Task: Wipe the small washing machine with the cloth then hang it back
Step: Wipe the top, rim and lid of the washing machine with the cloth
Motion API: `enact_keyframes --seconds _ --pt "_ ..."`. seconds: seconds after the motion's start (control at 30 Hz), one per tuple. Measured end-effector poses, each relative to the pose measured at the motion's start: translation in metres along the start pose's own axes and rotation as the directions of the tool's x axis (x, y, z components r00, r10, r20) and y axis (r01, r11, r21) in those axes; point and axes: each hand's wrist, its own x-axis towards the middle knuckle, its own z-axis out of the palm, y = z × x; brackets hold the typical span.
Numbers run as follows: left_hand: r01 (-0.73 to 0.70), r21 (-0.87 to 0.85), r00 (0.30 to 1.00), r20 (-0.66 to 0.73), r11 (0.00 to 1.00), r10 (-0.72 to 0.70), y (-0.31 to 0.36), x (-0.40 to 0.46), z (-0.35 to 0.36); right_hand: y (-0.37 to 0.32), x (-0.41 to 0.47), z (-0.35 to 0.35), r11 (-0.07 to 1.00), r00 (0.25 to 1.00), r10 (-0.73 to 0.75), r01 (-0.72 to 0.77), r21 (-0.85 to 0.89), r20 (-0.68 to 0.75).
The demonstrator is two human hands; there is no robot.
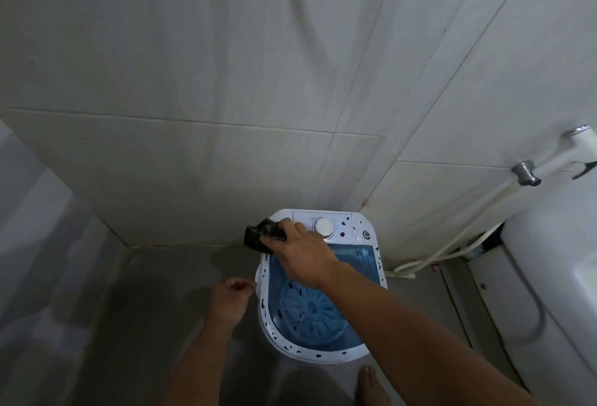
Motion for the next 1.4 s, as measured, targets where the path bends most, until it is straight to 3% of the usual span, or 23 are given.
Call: enact_keyframes --seconds 0.07,0.17,0.23,0.33,0.43,0.53,0.77,0.87,1.07,1.13,1.27,1.4 --pt "0.001 0.003 1.0 0.004 1.0 -0.001 -0.001 0.001 0.001 0.004 0.005 -0.004 0.998 0.996 0.062 -0.06 0.034 -0.057" --pt "-0.001 -0.006 1.0 0.009 1.0 0.001 0.0 0.0 0.001 0.007 0.007 -0.005 0.957 0.954 0.289 -0.284 0.061 -0.083" --pt "-0.001 -0.015 1.0 0.012 1.0 0.001 0.0 0.0 0.0 0.008 0.004 -0.001 0.958 0.961 0.276 -0.277 0.078 0.017" --pt "0.002 -0.013 1.0 0.025 1.0 -0.001 0.001 -0.002 -0.001 0.019 -0.001 -0.009 0.935 0.982 0.151 -0.179 0.305 0.112" --pt "-0.014 0.002 1.0 0.024 1.0 0.014 0.001 -0.003 -0.001 0.046 -0.004 -0.028 0.851 0.963 0.268 -0.232 0.471 -0.009" --pt "-0.016 0.026 0.999 0.028 1.0 0.015 0.003 -0.006 -0.001 0.084 -0.009 -0.042 0.766 0.863 0.489 -0.354 0.536 -0.128" --pt "-0.004 0.036 0.999 0.045 0.999 0.003 0.003 -0.005 -0.003 0.137 -0.043 -0.028 0.737 0.787 0.612 -0.532 0.416 -0.077" --pt "-0.006 0.036 0.999 0.042 0.999 0.005 0.002 -0.004 -0.003 0.127 -0.063 -0.005 0.789 0.83 0.558 -0.528 0.314 -0.006" --pt "-0.011 0.011 1.0 0.026 1.0 0.011 0.005 -0.009 -0.001 0.116 -0.099 0.012 0.892 0.926 0.377 -0.355 0.28 -0.027" --pt "-0.011 0.017 1.0 0.028 1.0 0.01 0.003 -0.006 -0.001 0.129 -0.096 0.006 0.871 0.905 0.423 -0.392 0.297 -0.045" --pt "0.001 0.059 0.999 0.033 0.998 -0.003 -0.002 0.0 -0.002 0.139 -0.076 -0.006 0.744 0.794 0.605 -0.536 0.399 -0.061" --pt "-0.007 0.047 1.0 0.021 0.999 0.006 0.003 -0.003 0.0 0.106 -0.075 0.002 0.83 0.863 0.505 -0.485 0.277 0.0"
